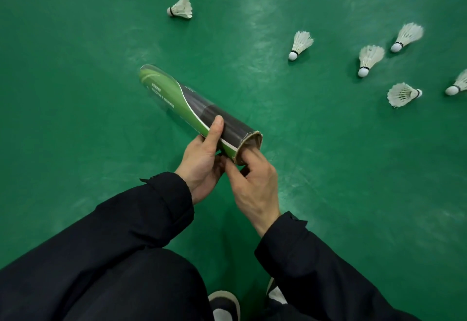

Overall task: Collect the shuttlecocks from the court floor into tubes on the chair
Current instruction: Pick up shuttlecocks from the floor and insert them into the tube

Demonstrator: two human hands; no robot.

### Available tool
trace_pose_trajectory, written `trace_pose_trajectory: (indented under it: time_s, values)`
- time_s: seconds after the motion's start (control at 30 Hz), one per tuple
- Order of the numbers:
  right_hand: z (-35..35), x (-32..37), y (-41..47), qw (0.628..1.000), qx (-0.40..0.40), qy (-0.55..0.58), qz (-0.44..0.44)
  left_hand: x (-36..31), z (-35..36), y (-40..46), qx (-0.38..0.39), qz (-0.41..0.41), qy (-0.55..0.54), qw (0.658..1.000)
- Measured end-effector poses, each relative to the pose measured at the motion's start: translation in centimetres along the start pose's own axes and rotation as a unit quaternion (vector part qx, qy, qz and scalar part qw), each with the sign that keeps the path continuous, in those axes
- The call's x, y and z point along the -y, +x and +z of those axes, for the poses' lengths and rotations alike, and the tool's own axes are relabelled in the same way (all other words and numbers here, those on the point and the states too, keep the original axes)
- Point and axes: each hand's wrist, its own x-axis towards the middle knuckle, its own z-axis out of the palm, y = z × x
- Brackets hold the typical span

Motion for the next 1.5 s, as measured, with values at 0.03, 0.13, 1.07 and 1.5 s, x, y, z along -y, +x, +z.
trace_pose_trajectory:
  time_s: [0.03, 0.13, 1.07, 1.5]
  values:
    - [0.1, -0.2, 0.0, 1.0, 0.006, -0.006, -0.001, 0.0, 0.1, 0.0, 0.0, 0.0, 0.0, 1.0]
    - [0.3, -0.7, 0.1, 1.0, 0.029, -0.007, 0.006, 0.1, 0.2, 0.0, 0.0, -0.001, 0.003, 1.0]
    - [-0.9, -0.5, 0.4, 0.98, 0.095, 0.127, 0.119, 1.2, 0.4, 0.4, 0.019, -0.029, 0.078, 0.996]
    - [-18.0, -1.6, 0.2, 0.861, -0.083, 0.37, 0.339, -8.4, -3.0, 9.9, -0.161, 0.103, 0.067, 0.979]
